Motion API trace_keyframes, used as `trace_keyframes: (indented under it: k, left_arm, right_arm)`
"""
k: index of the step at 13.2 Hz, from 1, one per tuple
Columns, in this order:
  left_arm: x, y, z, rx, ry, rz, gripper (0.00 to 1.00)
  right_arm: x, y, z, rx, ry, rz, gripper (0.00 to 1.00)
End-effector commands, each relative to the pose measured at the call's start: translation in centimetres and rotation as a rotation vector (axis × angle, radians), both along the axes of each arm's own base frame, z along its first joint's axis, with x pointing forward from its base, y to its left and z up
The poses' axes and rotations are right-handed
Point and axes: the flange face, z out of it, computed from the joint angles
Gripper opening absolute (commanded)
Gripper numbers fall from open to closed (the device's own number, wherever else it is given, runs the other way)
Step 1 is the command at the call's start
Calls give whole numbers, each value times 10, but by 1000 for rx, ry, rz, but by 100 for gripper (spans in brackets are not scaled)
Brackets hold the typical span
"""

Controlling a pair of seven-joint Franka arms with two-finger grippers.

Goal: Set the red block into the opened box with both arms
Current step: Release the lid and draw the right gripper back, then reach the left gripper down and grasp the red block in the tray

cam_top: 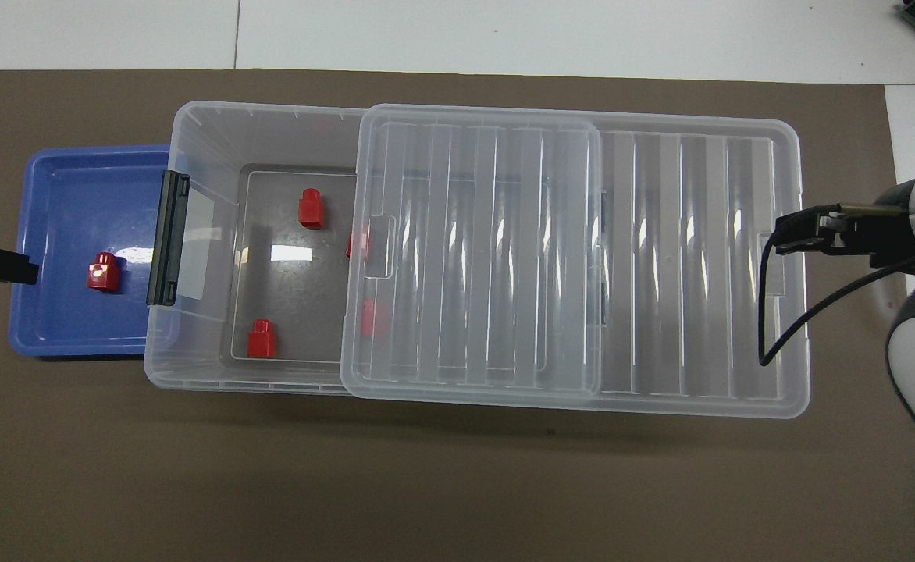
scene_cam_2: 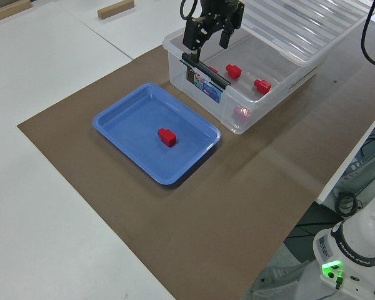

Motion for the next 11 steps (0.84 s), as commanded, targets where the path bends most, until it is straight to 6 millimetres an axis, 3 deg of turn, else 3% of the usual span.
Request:
trace_keyframes:
  k: [1, 3, 6, 7, 8, 11]
  left_arm:
    - [16, 25, -69, 20, -16, 41, 100]
    - [27, 32, -120, 26, -30, 37, 100]
    - [18, 38, -180, 31, -65, 28, 100]
    - [20, 43, -197, 32, -52, 30, 100]
    - [20, 62, -210, 34, -40, 34, 100]
    - [28, 68, -237, 43, -57, 14, 100]
  right_arm:
    - [3, -27, 8, 65, 18, -73, 100]
    - [-1, -34, 5, 64, 37, -80, 100]
    - [-3, -43, 6, 64, 82, -88, 100]
    - [-5, -44, 5, 60, 85, -77, 100]
    - [-8, -41, 3, 56, 95, -72, 100]
    - [-10, -40, 1, 47, 102, -40, 100]
